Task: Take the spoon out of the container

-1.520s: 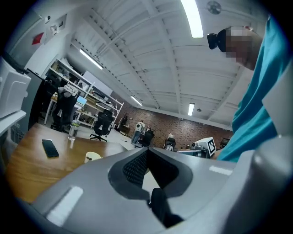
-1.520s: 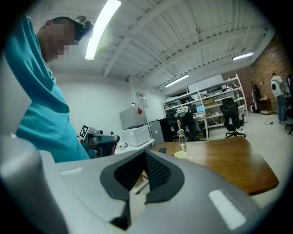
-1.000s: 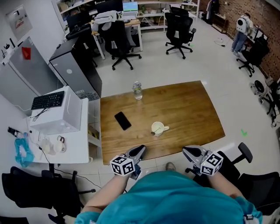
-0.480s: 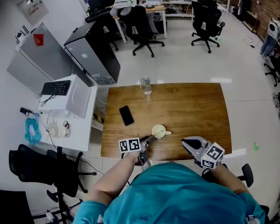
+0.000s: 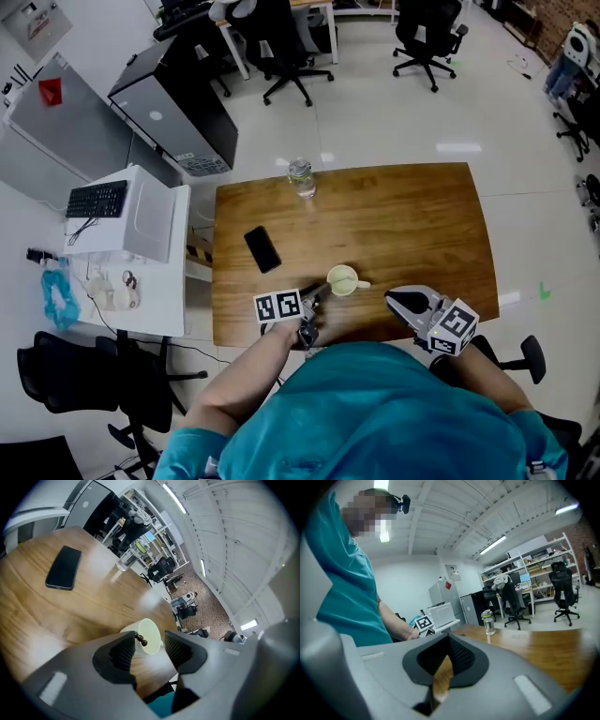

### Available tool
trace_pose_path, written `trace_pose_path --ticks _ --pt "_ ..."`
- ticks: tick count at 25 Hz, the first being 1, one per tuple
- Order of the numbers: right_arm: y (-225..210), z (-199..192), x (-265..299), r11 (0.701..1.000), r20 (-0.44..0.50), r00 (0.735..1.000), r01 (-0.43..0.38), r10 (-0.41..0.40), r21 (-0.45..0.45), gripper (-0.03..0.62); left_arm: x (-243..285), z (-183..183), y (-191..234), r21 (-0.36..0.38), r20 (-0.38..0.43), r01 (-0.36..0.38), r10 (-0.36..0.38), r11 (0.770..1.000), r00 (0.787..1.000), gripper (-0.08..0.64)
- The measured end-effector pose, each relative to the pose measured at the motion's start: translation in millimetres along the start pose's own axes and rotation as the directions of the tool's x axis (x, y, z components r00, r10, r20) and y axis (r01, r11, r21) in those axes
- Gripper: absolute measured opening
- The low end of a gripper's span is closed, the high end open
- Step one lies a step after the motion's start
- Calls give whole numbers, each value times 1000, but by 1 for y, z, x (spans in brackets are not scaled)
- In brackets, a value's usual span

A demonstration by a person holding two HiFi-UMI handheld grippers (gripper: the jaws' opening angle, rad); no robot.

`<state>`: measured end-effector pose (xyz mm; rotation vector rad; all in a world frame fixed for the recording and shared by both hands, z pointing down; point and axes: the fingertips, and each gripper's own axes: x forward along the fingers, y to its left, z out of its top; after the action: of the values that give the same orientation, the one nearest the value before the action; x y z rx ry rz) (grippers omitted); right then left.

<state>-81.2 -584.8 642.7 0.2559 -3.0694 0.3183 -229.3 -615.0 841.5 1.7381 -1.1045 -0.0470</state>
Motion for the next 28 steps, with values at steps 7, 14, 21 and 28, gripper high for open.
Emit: trace_pose_path --ticks 7,14,21,28 --pt "1 6 7 999 1 999 35 -35 13 2 -3 4 -3 -2 -53 33 -33 999 998 183" --pt "1 1 2 999 -2 999 48 -48 20 2 3 -6 16 -10 -78 -11 10 1000 997 184" --pt "3 -3 -4 998 -10 998 63 -63 24 2 18 2 31 2 -84 -60 60 998 995 174" --pt "1 -2 -13 997 -15 997 77 -77 20 2 28 -5 36 3 -122 -75 75 997 990 163"
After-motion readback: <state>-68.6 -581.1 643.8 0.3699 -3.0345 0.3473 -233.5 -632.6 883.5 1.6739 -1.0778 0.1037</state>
